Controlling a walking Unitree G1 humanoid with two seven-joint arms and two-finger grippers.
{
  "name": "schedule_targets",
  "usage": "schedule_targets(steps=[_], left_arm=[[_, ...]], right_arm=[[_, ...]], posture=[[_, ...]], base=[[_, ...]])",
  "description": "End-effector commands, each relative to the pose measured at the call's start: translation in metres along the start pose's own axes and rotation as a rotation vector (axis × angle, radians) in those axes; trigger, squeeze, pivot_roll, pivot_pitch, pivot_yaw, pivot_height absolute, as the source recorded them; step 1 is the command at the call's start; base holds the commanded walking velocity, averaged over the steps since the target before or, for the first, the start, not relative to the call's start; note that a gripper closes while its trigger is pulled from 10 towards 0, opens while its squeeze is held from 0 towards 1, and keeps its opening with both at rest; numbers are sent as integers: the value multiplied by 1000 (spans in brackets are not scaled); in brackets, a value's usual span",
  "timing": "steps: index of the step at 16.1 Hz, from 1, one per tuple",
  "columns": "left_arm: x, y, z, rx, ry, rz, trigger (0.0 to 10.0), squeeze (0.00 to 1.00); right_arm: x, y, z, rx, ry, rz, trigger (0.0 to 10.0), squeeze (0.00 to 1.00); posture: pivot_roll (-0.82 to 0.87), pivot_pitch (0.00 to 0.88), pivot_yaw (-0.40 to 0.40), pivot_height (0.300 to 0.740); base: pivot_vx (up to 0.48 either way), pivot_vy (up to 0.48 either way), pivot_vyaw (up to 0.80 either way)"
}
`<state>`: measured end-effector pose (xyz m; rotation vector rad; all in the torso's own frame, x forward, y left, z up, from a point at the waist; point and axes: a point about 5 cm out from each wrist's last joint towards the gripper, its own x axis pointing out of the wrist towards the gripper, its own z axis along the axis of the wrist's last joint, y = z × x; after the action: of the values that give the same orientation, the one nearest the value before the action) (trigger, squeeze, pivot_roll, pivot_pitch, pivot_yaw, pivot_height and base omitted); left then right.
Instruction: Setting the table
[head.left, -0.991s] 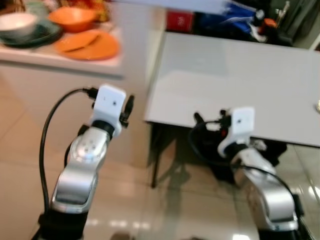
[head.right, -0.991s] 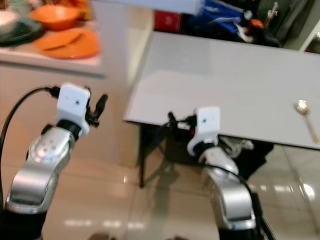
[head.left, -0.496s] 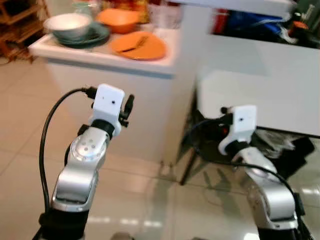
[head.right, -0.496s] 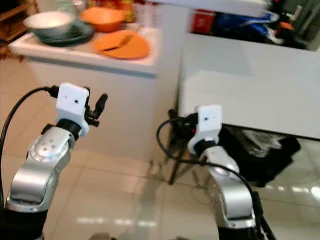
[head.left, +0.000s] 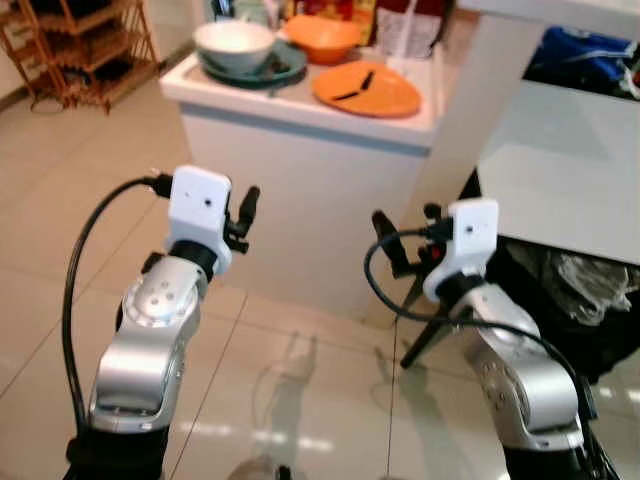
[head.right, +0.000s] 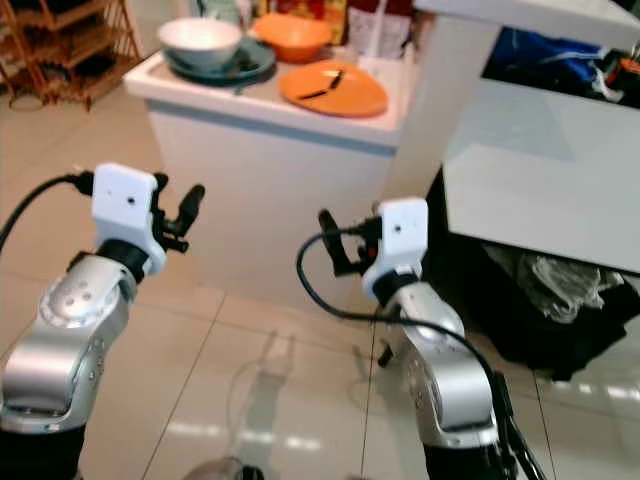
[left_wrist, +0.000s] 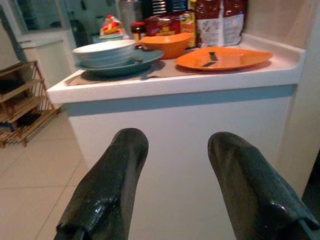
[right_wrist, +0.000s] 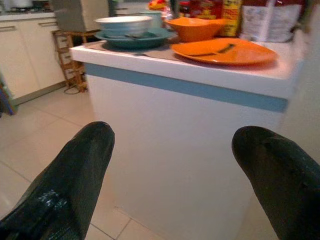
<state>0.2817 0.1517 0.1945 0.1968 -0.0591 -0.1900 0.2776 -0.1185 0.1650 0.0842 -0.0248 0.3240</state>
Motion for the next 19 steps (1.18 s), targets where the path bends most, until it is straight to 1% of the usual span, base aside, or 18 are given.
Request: schedule_targets(steps=[1, 2, 3, 8, 11, 12, 15, 16, 19], left_arm=[[-2, -5, 3, -5, -8, -37, 10000, 0], [-2, -2, 1, -1, -3, -29, 10000, 0], [0, 1, 0, 10, 1, -15, 10000, 0], [-1, -5, 2, 27, -1, -43, 10000, 0], [3, -1, 4, 39, -8, -47, 10000, 0], [5, -2, 5, 37, -13, -46, 10000, 0], [4, -8, 5, 38, -15, -67, 10000, 0], [3, -8, 7, 41, -18, -71, 10000, 0], [4, -1, 4, 56, -11, -60, 10000, 0]], right_arm=[[2, -4, 5, -15, -19, -20, 10000, 0], [3, -3, 5, -16, -19, -22, 10000, 0], [3, -2, 6, 0, -25, -22, 10000, 0], [4, -6, 5, 9, -27, -35, 10000, 0], [3, -7, 6, 21, -35, -47, 10000, 0], [2, -9, 6, 30, -36, -54, 10000, 0], [3, -14, 7, 43, -41, -71, 10000, 0], [3, -15, 7, 46, -44, -72, 10000, 0], [3, -11, 8, 46, -47, -61, 10000, 0]], posture=[[81, 49, -64, 740], [76, 55, -63, 740], [75, 55, -64, 740], [83, 61, -58, 740], [73, 53, -51, 740], [73, 58, -50, 740], [79, 60, -47, 740], [83, 54, -46, 740], [80, 53, -53, 740]], base=[[420, 0, 800], [454, 0, 800], [461, 0, 0], [458, 0, 0], [458, 0, 0], [461, 0, 0], [459, 0, -667], [454, 0, -556], [454, 0, 0]])
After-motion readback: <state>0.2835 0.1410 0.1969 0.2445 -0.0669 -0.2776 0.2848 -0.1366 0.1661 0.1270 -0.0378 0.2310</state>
